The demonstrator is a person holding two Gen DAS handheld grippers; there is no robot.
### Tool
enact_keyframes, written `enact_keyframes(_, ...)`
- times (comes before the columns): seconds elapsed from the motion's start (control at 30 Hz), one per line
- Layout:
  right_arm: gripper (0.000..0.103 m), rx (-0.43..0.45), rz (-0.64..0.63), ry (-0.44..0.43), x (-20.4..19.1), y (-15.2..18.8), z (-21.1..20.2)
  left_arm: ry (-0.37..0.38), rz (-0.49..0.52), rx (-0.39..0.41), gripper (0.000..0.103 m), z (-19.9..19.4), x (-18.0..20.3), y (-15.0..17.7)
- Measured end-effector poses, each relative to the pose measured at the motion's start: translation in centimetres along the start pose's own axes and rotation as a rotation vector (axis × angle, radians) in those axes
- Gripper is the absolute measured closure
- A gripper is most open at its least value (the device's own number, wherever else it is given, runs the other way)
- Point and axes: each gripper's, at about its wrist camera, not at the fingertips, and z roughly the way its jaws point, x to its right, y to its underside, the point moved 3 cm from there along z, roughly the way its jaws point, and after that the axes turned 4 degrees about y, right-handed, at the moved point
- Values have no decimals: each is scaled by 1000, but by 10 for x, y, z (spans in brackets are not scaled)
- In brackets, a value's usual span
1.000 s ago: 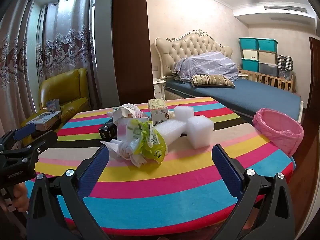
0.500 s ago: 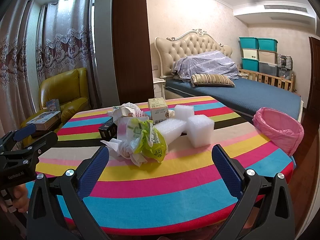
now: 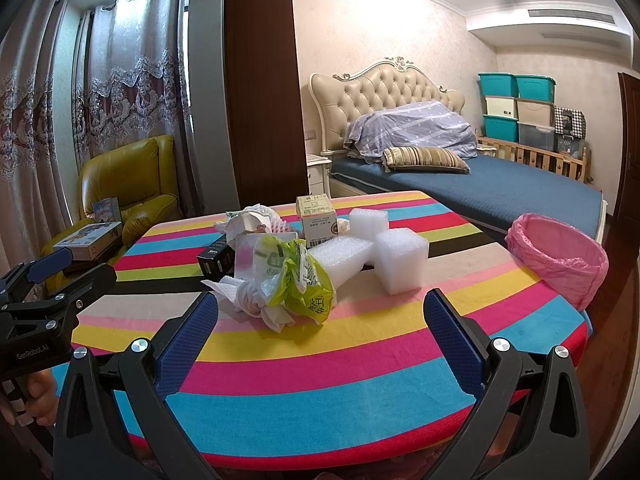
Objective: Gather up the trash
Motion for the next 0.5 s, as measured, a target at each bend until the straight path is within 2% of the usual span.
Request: enact_keyframes(0.5, 7, -3, 1, 0, 0, 0, 1, -2, 1, -3, 4, 1, 0, 0)
